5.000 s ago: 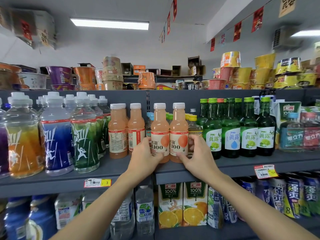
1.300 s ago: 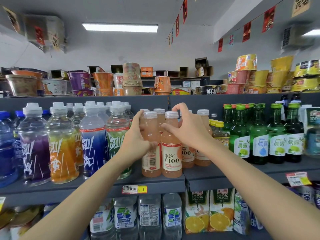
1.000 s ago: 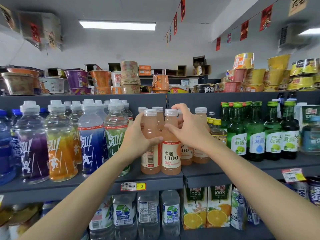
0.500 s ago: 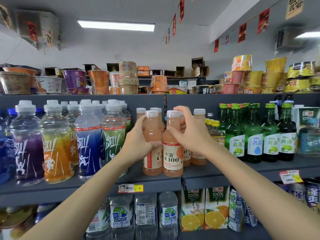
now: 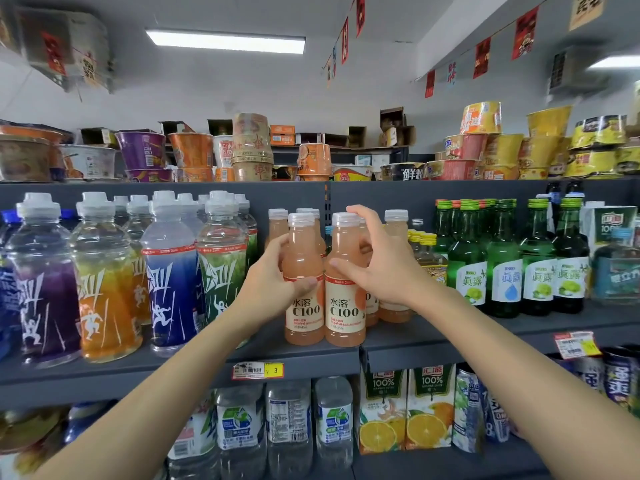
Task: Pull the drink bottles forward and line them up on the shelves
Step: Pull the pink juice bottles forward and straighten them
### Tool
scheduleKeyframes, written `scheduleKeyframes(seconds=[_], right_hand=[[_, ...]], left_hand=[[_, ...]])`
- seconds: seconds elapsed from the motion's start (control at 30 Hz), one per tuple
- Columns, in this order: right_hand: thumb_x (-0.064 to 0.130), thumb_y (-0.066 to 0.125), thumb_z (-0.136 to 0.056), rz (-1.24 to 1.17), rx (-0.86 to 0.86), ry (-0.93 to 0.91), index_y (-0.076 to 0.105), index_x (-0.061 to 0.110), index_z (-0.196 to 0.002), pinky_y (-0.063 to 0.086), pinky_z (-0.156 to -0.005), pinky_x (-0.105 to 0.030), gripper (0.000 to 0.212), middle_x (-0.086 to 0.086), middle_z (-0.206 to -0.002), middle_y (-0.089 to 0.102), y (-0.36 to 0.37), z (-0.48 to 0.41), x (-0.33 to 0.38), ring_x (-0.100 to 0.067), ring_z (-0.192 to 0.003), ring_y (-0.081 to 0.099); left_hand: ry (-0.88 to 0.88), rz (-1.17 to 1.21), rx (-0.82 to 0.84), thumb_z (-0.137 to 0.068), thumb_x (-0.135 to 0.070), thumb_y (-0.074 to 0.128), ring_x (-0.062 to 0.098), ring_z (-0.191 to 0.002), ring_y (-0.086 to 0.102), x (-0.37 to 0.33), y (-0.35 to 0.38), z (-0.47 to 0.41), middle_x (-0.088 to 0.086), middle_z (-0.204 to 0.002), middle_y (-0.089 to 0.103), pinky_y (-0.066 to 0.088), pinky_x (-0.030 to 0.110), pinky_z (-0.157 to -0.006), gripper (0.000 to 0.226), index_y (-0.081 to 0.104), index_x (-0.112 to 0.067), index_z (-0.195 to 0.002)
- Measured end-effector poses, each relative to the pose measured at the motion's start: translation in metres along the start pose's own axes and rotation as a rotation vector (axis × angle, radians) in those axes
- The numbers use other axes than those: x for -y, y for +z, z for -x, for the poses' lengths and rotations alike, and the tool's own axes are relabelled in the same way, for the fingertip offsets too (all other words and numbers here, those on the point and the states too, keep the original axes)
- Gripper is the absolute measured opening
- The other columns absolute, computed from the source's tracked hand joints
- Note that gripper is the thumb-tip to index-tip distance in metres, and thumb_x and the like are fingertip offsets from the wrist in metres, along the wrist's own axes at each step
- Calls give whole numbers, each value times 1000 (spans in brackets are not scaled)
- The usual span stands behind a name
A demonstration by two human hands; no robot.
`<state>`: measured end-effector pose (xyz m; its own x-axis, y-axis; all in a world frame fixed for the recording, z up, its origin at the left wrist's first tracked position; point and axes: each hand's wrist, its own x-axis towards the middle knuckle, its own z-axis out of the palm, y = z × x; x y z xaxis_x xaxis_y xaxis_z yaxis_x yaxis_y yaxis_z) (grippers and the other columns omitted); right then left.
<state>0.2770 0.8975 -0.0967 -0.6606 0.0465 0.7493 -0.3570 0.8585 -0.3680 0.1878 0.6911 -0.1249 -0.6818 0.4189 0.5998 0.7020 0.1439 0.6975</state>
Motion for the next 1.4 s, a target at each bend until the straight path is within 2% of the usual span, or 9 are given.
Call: scheduleKeyframes(seconds=[0.1,0.2,0.33,0.57,0.77,0.93,1.1,1.27,1.4], right_hand=[[48,75,-84,-1,12,-11,23,47,-146,57,-76,-38,81,2,-81,69,-4,1,3,-11,-77,65],[47,75,-84,17,28,-13,25,44,-147,56,-78,-38,81,1,-84,70,-11,2,3,-12,-77,64],[44,77,-84,23,24,-14,26,43,-150,50,-69,-23,83,5,-88,69,-26,9,-5,-6,-74,62],[44,77,-83,33,-2,-2,29,47,-149,53,-72,-25,81,7,-85,70,-53,20,-25,-6,-70,62],[40,77,-84,26,-2,19,29,47,-149,51,-72,-23,81,8,-87,72,-77,27,-50,-7,-69,63],[39,77,-86,38,11,41,26,47,-151,43,-68,-13,83,14,-93,71,-89,26,-69,2,-74,62],[43,78,-85,55,5,19,23,45,-154,43,-77,-15,88,22,-95,64,-93,23,-83,6,-83,59],[39,79,-85,104,13,-23,21,42,-152,41,-69,-8,88,27,-97,57,-94,18,-93,13,-87,59],[41,79,-84,126,33,2,18,43,-151,56,-82,-32,90,16,-102,65,-97,15,-100,-3,-90,64]], left_hand=[[22,-42,17,-73,-37,89,-19,-96,61,-3,0,7,-48,-104,59,49,3,-69,83,35,-52,-134],[30,-52,-19,-70,-36,91,-23,-92,58,-6,1,8,-55,-95,54,43,-3,-63,87,34,-52,-133],[56,-64,-16,-71,-33,91,-19,-92,61,-8,14,7,-52,-97,56,45,0,-64,84,36,-51,-132],[122,-61,1,-74,-27,89,-18,-91,62,-25,54,5,-33,-100,60,46,1,-68,85,35,-45,-136],[117,-119,35,-79,-32,85,-26,-89,55,-37,87,5,-28,-106,57,42,-3,-66,80,37,-24,-143],[209,-322,-57,-80,-49,79,6,-122,41,-48,104,9,-2,-135,44,38,20,-102,91,35,-14,-152],[266,-342,-57,-80,-48,80,1,-108,41,-51,111,7,-7,-122,38,32,-3,-86,88,36,-18,-150],[332,-389,-90,-75,-53,80,10,-118,45,-50,116,4,-5,-127,42,40,22,-99,98,28,-19,-151],[493,-625,-213,-72,-66,73,22,-129,42,-52,116,-3,5,-142,40,37,32,-108,105,30,-14,-152]])
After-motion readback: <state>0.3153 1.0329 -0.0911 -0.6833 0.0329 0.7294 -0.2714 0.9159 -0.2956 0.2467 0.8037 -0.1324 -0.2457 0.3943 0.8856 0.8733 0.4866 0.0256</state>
